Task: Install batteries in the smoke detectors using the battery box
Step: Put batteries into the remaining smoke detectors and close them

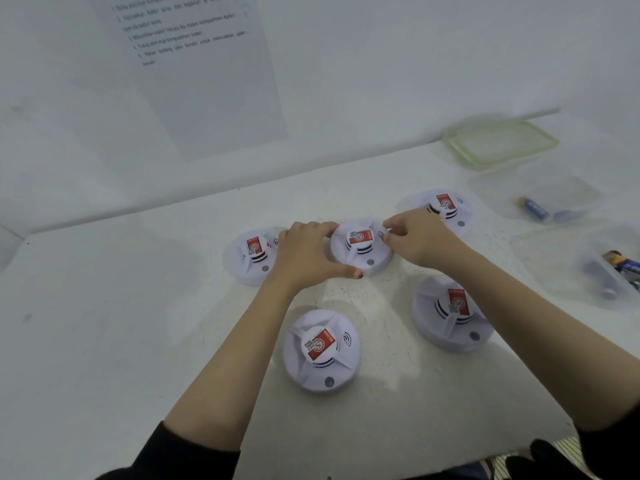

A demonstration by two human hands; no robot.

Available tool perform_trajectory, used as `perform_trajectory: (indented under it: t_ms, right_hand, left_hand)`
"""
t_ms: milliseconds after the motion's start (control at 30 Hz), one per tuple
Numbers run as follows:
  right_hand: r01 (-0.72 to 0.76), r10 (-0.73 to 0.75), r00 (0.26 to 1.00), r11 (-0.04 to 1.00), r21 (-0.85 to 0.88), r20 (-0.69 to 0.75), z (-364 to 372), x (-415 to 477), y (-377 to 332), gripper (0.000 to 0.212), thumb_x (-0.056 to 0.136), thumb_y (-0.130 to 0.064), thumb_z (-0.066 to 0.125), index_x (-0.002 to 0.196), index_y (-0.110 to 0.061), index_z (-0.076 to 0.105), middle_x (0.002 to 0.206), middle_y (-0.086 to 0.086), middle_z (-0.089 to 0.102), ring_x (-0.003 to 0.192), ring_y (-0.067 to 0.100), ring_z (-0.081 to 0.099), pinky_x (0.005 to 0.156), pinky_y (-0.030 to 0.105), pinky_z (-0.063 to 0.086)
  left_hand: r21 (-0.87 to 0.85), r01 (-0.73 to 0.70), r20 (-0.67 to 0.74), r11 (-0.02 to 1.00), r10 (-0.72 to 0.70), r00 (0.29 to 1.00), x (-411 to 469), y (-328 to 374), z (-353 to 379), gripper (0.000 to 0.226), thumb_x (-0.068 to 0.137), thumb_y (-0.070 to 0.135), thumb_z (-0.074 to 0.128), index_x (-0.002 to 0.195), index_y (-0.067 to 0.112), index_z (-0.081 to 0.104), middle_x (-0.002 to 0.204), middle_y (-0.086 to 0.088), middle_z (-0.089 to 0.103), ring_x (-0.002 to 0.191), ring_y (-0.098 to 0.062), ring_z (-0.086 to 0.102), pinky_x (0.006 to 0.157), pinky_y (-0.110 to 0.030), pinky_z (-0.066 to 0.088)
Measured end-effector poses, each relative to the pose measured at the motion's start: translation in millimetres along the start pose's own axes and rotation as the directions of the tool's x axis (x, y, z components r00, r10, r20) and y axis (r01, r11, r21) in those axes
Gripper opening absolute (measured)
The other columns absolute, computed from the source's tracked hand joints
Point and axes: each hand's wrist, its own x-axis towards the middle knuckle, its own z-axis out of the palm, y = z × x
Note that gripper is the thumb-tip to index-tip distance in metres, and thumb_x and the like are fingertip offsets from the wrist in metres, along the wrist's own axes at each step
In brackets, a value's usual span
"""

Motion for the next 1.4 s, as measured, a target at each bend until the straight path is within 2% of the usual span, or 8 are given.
perform_trajectory:
  t_ms: [200,433,600,733,1000,1133,1267,1400]
  right_hand:
    - [0.209,-0.226,0.967,0.968,-0.139,-0.117,8.7,-11.4,-19.8,0.036,0.094,-0.015,0.046,0.128,-0.004,0.053,0.125,0.012,0.06,0.108,0.027,0.059,0.092,0.031,0.042]
    - [0.414,-0.387,0.908,0.887,-0.203,0.16,35.0,9.5,-60.2,0.049,0.092,-0.024,0.054,0.139,-0.022,0.042,0.136,0.001,0.052,0.12,0.017,0.05,0.09,0.02,0.033]
    - [0.418,-0.329,0.878,0.881,-0.221,0.347,59.9,24.8,-78.6,0.066,0.09,-0.025,0.058,0.146,-0.018,0.025,0.144,0.004,0.045,0.13,0.025,0.042,0.104,0.034,0.034]
    - [0.35,-0.295,0.874,0.933,-0.079,0.386,72.4,30.7,-84.1,0.068,0.09,-0.021,0.058,0.147,-0.013,0.022,0.14,0.009,0.05,0.128,0.027,0.045,0.1,0.031,0.037]
    - [0.179,-0.313,0.928,0.849,0.497,0.2,54.5,23.6,-80.2,0.039,0.092,-0.007,0.056,0.13,-0.013,0.056,0.13,0.0,0.058,0.114,0.006,0.053,0.098,0.019,0.04]
    - [0.167,-0.368,0.907,0.76,0.629,0.204,43.6,7.5,-87.9,0.034,0.097,-0.026,0.051,0.126,-0.043,0.053,0.13,-0.006,0.054,0.114,0.013,0.053,0.097,0.027,0.042]
    - [0.042,-0.42,0.862,0.616,0.787,0.283,42.7,-0.1,-86.0,0.043,0.094,-0.047,0.05,0.134,-0.052,0.035,0.138,0.004,0.047,0.117,0.024,0.054,0.099,0.038,0.044]
    - [-0.184,-0.471,0.791,0.424,0.887,0.39,41.1,-2.0,-77.6,0.061,0.087,-0.05,0.056,0.14,-0.026,0.04,0.126,0.016,0.059,0.104,0.033,0.058,0.093,0.043,0.052]
  left_hand:
    - [-0.079,-0.031,-0.09,0.996,0.024,0.996,-20.0,-4.3,-3.6,0.099,0.053,0.067,0.073,0.137,0.022,0.049,0.137,0.004,0.052,0.13,-0.018,0.039,0.102,-0.023,0.018]
    - [-0.174,0.073,-0.274,0.982,-0.119,0.954,-49.0,-49.5,-27.6,0.104,0.047,0.064,0.065,0.138,0.018,0.047,0.138,0.002,0.05,0.13,-0.018,0.038,0.111,-0.03,0.022]
    - [-0.31,0.258,-0.098,0.915,-0.3,0.949,-64.6,-68.5,-44.8,0.108,0.056,0.03,0.084,0.147,0.008,0.031,0.122,0.01,0.049,0.12,-0.016,0.043,0.098,-0.027,0.035]
    - [-0.467,0.284,-0.093,0.837,-0.366,0.926,-67.9,-83.7,-38.1,0.099,0.073,0.01,0.083,0.151,0.016,0.021,0.12,0.006,0.049,0.11,-0.011,0.049,0.076,-0.008,0.038]
    - [-0.717,0.188,-0.121,0.672,-0.386,0.914,-73.9,-73.8,-43.6,0.086,0.078,0.035,0.079,0.147,0.024,0.029,0.124,0.0,0.06,0.112,-0.014,0.057,0.088,-0.021,0.042]
    - [-0.853,0.097,-0.126,0.513,-0.383,0.915,-76.3,-54.8,-51.6,0.095,0.058,0.058,0.07,0.141,0.025,0.038,0.11,0.005,0.065,0.108,-0.015,0.064,0.099,-0.034,0.049]
    - [-0.838,0.03,-0.159,0.544,-0.296,0.942,-73.0,-39.3,-54.6,0.075,0.07,0.04,0.068,0.138,0.03,0.038,0.106,0.009,0.067,0.104,-0.007,0.065,0.094,-0.028,0.05]
    - [-0.732,-0.022,-0.196,0.681,-0.179,0.964,-73.1,-29.8,-59.7,0.093,0.059,0.054,0.075,0.14,0.032,0.037,0.119,0.008,0.066,0.108,-0.002,0.062,0.089,-0.02,0.046]
